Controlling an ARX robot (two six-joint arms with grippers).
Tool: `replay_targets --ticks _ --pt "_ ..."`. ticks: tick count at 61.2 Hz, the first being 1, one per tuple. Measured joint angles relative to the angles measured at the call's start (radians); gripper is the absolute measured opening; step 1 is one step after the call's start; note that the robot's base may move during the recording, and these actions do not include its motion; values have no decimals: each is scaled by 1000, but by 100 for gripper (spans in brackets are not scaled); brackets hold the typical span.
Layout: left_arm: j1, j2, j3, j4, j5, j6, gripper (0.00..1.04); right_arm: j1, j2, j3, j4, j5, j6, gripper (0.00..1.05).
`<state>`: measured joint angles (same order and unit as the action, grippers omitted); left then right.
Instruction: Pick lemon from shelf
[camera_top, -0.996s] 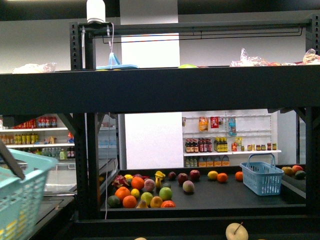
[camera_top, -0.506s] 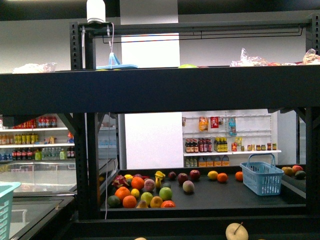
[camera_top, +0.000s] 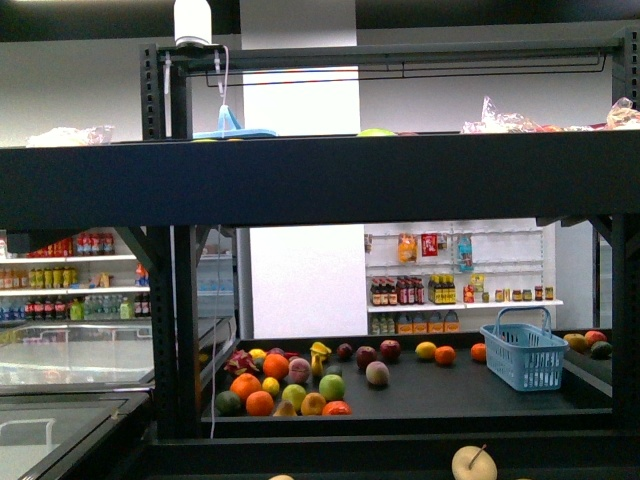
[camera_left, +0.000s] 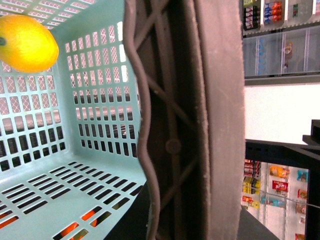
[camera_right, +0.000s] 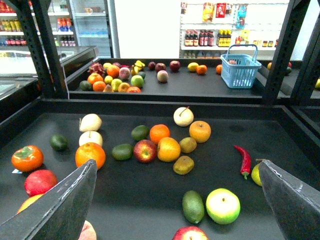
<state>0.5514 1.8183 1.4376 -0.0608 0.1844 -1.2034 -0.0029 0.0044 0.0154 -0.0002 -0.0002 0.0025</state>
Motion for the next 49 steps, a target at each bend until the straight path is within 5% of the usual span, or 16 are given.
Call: replay_targets --ticks 7,29,49 --pt "2 1 0 3 13 51 27 0 0 0 0 0 0 97" --pt "20 -31 -27 -10 71 169 98 0 0 0 0 0 0 97" --pt "24 -164 -51 -142 60 240 97 0 0 0 0 0 0 97"
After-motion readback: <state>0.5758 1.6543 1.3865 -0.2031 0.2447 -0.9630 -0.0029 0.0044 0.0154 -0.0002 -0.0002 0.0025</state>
